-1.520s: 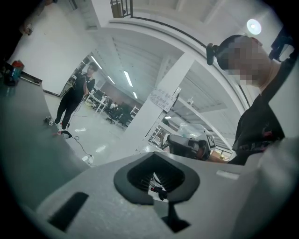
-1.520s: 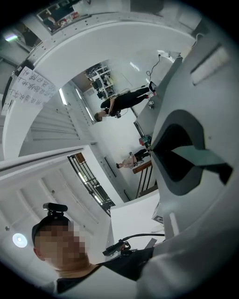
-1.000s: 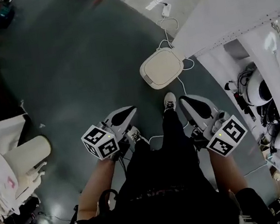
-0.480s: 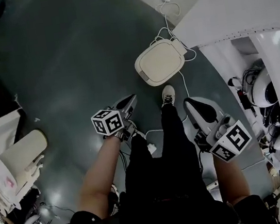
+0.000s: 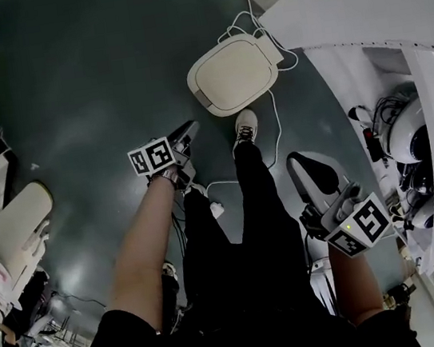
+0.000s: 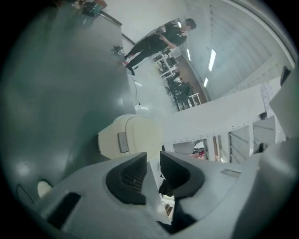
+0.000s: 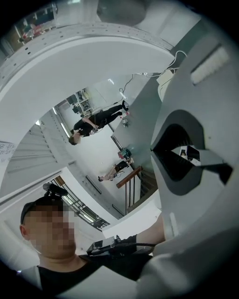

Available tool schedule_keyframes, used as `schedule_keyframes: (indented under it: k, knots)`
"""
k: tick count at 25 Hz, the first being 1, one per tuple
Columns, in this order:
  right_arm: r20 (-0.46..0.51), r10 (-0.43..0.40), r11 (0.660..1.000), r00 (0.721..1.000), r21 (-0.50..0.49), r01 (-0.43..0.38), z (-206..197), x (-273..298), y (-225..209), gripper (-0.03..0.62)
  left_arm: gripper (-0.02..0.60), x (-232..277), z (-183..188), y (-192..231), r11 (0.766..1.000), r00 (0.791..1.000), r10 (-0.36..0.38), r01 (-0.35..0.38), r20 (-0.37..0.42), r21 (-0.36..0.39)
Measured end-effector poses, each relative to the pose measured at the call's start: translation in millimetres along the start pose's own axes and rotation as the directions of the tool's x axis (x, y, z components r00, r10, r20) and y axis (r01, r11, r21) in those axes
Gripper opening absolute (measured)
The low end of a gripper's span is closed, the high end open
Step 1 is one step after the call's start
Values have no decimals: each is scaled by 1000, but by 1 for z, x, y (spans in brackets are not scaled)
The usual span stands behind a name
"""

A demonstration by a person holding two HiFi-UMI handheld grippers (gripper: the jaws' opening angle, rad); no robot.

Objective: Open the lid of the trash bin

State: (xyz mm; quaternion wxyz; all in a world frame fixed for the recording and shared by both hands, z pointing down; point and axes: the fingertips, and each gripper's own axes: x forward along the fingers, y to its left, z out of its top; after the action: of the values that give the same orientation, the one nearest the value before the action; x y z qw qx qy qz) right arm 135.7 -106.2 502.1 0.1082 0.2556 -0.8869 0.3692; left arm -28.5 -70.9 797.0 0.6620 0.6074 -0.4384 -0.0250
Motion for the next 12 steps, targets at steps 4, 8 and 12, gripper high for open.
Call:
schedule_keyframes:
  k: [4,8,12]
  knots:
    - [-19,-1,998,1000,55,2,-11,0,-17,8,109,24,-2,37,993,999,52,-52,-2,-111]
    - [-66,-18,997,998,78,23,-33,-6,-39,8,109,47,-3,69,987,991,126,-130,-45,-97]
    - [-77,-21,991,997,130,31,-42,-4,-55,8,109,69,-2,85,982,981,175,-181,-86,-60]
